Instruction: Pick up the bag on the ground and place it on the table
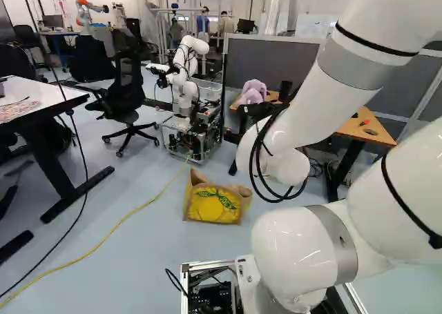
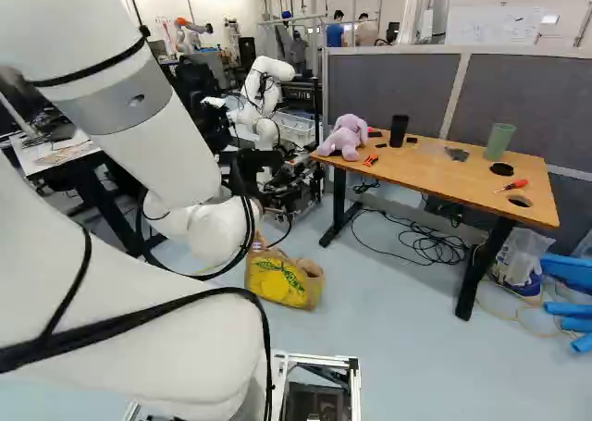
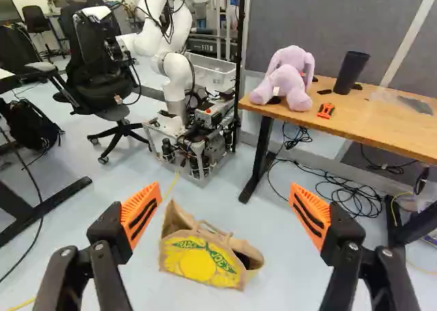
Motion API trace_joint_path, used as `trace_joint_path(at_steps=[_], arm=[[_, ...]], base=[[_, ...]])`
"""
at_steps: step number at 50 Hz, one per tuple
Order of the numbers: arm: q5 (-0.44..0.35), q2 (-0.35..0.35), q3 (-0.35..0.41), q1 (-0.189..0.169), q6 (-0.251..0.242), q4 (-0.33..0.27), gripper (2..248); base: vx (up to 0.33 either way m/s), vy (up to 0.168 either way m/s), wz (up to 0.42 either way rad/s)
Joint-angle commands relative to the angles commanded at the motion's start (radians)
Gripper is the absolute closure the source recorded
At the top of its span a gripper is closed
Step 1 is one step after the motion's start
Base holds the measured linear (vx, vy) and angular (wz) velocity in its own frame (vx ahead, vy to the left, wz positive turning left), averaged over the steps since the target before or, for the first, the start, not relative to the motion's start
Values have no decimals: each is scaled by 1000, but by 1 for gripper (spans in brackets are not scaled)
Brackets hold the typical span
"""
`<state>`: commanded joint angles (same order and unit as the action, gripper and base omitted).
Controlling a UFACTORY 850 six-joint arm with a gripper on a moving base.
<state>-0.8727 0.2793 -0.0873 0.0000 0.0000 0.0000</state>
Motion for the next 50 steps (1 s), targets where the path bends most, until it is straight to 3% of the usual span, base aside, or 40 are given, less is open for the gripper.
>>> trace_joint_path(at_steps=[10,25,50], arm=[[0,-34,-29,8,0,0,3],[0,-66,-57,12,0,0,3],[54,-205,-185,25,0,6,3]], base=[[173,64,-21],[6,1,-2],[0,0,0]])
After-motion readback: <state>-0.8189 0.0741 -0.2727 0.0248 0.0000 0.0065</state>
